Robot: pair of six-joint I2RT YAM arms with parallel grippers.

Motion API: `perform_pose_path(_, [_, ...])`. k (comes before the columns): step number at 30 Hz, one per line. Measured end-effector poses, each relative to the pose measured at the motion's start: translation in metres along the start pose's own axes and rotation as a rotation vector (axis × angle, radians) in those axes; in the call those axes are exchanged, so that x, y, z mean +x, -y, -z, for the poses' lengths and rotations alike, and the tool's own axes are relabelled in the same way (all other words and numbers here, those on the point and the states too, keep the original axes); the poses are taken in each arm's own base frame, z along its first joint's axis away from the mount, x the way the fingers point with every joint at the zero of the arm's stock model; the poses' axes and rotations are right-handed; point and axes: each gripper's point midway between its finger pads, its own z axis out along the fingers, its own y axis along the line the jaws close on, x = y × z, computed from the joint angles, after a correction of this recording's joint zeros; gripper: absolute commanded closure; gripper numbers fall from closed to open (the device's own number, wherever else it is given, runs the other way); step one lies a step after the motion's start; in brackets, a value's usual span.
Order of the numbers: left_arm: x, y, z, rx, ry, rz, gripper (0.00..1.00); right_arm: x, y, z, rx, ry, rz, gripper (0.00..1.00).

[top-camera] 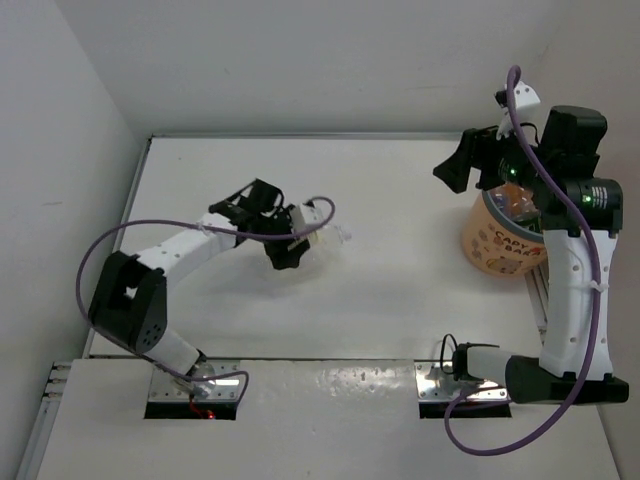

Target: Put the plastic bottles in the bin

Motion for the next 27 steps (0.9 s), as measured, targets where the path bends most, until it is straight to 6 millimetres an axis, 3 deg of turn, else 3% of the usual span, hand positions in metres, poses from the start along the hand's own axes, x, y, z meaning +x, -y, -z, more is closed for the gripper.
perform_pose_path(2, [-0.034, -0.013, 0.029, -0.039, 0.143, 0.087, 0.86, -0.006, -0.012, -0.001, -0.061, 0.012, -0.038, 0.18])
perform_pose_path(5, [-0.106, -0.027, 0.080, -0.082, 0.392, 0.122, 0.90, -0.025, -0.034, -0.005, -0.162, 0.051, -0.091, 0.15])
perform_pose_path(8, [-0.172, -0.019, 0.125, -0.059, 0.595, 0.099, 0.90, -0.040, -0.060, -0.008, -0.257, 0.085, -0.124, 0.13])
perform_pose_path(11, [-0.211, -0.003, 0.153, 0.008, 0.727, 0.106, 0.90, -0.055, -0.087, -0.011, -0.341, 0.128, -0.142, 0.10])
perform_pose_path(19, [-0.241, 0.020, 0.174, 0.180, 0.836, 0.239, 0.89, -0.082, -0.123, -0.022, -0.433, 0.209, -0.195, 0.05])
perform_pose_path(27, [-0.250, 0.029, 0.182, 0.258, 0.867, 0.263, 0.89, -0.078, -0.138, -0.060, -0.444, 0.170, -0.206, 0.05])
